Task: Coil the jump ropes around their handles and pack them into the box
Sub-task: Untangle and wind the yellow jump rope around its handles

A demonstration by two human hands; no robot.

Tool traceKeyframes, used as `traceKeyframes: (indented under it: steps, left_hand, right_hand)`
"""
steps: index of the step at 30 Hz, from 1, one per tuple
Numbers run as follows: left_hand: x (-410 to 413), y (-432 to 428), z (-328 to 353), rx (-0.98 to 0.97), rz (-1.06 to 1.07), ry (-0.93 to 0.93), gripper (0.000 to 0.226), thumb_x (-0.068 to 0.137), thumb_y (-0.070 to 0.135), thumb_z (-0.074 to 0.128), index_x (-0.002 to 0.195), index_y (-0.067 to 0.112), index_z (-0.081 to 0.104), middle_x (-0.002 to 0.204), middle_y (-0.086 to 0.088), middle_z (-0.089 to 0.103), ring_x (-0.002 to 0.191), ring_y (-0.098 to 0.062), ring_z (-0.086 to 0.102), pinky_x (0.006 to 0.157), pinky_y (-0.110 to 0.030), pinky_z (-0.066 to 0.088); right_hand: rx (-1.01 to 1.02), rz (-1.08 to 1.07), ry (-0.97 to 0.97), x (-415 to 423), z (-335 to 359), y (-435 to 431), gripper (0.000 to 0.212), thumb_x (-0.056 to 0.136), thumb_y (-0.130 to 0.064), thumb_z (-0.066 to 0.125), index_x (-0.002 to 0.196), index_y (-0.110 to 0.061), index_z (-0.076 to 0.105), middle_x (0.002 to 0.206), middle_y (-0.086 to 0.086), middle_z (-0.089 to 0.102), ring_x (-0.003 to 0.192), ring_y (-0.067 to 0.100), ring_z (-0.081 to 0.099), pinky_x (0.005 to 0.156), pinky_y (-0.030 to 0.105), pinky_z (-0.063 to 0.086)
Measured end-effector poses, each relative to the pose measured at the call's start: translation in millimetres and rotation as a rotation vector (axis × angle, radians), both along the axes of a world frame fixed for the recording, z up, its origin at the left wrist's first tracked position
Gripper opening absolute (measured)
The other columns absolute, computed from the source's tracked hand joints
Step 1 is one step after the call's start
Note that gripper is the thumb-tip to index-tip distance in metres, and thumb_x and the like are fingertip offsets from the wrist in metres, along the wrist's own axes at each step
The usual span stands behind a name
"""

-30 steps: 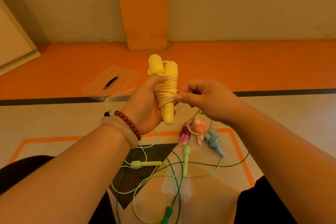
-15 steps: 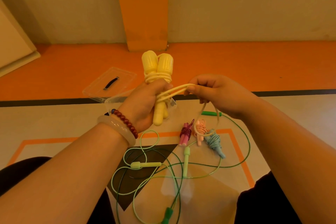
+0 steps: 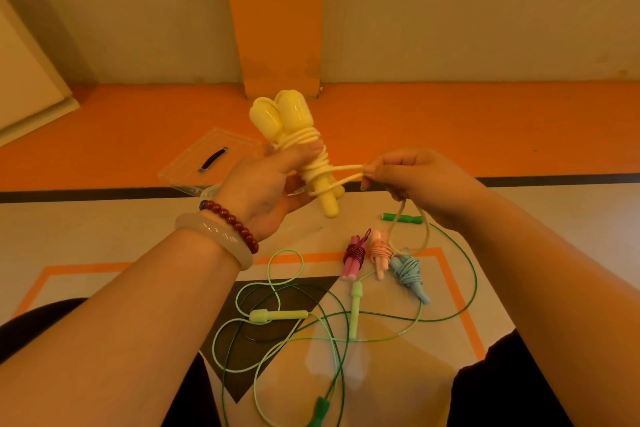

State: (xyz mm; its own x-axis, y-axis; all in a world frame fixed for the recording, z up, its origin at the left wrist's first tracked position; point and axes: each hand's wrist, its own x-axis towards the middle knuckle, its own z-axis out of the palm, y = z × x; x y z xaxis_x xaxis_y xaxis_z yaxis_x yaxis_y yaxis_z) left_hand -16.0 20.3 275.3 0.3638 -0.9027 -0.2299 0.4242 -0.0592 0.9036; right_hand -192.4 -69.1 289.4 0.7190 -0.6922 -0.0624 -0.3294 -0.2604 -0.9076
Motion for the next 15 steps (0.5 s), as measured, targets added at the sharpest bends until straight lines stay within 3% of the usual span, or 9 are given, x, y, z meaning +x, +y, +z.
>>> traceKeyframes:
  steps: [3,7,15]
  left_hand:
    - [1,0,-1,0.004,0.017,0.054,0.032,0.087,0.019,0.064,0.118,0.014,0.056,0.118,-0.014,0.065,0.091,-0.024,0.067,0.062,-0.035,0.058]
    - [-6,2,-1,0.033,-0.104,-0.025,0.015,0.094,0.019,0.055,0.106,0.012,0.058,0.097,-0.009,0.063,0.067,-0.017,0.066,0.060,-0.034,0.057]
    - [-24,2,-8,-0.048,-0.124,-0.027,0.016,0.092,0.011,0.046,0.101,0.009,0.059,0.094,-0.009,0.065,0.073,-0.024,0.060,0.069,-0.039,0.054]
  right_hand:
    - [-0.003,0.008,-0.011,2,-3,-1,0.022,0.094,-0.022,0.055,0.082,-0.017,0.073,0.058,-0.012,0.059,0.058,0.004,0.045,0.061,0.026,0.036]
    - [-0.042,-0.035,-0.025,4,-6,-1,0.023,0.092,-0.033,0.058,0.081,-0.026,0.077,0.060,-0.002,0.049,0.063,0.016,0.040,0.066,0.038,0.034]
    - [-0.056,-0.050,0.038,8,-8,9,0.018,0.090,-0.035,0.062,0.081,-0.025,0.074,0.052,-0.017,0.054,0.055,0.006,0.042,0.060,0.026,0.035]
